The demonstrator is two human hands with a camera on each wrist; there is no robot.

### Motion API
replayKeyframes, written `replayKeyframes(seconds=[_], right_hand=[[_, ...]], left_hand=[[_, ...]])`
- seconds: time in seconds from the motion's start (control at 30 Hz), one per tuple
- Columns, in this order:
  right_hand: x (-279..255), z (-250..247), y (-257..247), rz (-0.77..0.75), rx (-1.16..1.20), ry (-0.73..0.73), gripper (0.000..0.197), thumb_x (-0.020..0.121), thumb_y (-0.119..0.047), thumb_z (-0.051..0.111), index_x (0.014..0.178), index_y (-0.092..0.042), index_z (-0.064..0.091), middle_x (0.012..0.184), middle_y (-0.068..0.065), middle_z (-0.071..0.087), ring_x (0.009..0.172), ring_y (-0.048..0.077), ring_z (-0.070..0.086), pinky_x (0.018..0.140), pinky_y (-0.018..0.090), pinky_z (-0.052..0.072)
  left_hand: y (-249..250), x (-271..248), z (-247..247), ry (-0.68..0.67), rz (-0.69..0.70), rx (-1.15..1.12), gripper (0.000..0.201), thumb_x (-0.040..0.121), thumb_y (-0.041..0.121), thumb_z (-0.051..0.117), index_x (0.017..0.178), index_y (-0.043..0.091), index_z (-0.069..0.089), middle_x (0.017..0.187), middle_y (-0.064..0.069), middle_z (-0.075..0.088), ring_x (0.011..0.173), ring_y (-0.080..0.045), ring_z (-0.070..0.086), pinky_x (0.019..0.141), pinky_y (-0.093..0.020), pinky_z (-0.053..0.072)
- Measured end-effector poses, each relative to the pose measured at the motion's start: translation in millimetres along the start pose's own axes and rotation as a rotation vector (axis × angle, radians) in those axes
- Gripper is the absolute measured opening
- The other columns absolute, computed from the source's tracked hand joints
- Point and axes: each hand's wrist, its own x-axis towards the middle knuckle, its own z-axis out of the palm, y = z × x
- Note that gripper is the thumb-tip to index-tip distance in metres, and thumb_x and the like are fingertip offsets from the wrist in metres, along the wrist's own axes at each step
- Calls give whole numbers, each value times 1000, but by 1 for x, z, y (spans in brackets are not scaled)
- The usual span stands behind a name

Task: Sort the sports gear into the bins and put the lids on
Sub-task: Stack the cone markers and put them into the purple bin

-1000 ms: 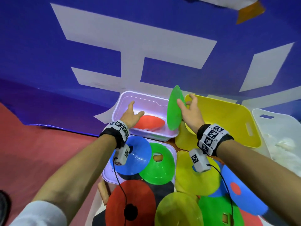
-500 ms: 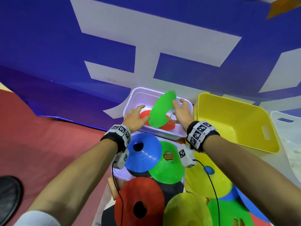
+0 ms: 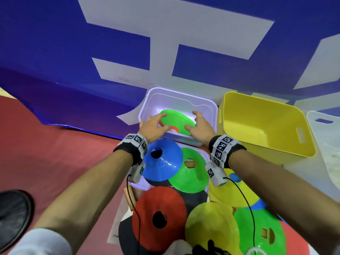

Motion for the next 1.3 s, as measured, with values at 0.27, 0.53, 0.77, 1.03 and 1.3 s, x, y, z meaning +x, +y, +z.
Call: replayKeyframes(seconds=[0.27,0.53,0.77,1.03,1.3], right_hand=[[-45,-17,21,-223,-43,12,69,90,-31,65,148,-18,30,147,13,42,135,27,41,108,37,37],[-104,-33,61,-459,-121,-16,66,90,-27,63,148,-18,33,144,10,44,134,28,38,110,40,32],[-127,-16,80,-479,-246,-107,73,87,-39,66,149,-26,29,151,5,37,139,25,32,109,48,32],[-123,25,104,-295,-466,-275,94,81,-50,70,154,-29,14,160,-1,17,147,21,13,112,54,27],[-117,52,109,-177,-535,-382,107,76,-56,74,154,-37,4,163,4,-8,150,26,-3,112,60,27]], left_hand=[[19,-49,17,62,-19,37,74,76,63,46,143,33,41,157,-1,30,147,-22,22,115,-58,19],[43,-118,54,95,-98,97,77,71,62,50,143,35,40,156,0,30,146,-18,24,114,-57,21],[16,-142,77,85,-123,86,95,56,76,50,141,35,42,151,3,37,138,-19,38,111,-55,29],[-1,-122,83,-64,-69,257,85,79,48,72,150,37,28,163,-4,12,150,-21,3,116,-59,11],[-24,-97,93,-244,-17,460,102,73,50,76,153,42,12,162,-2,-18,150,-28,-14,112,-70,2]])
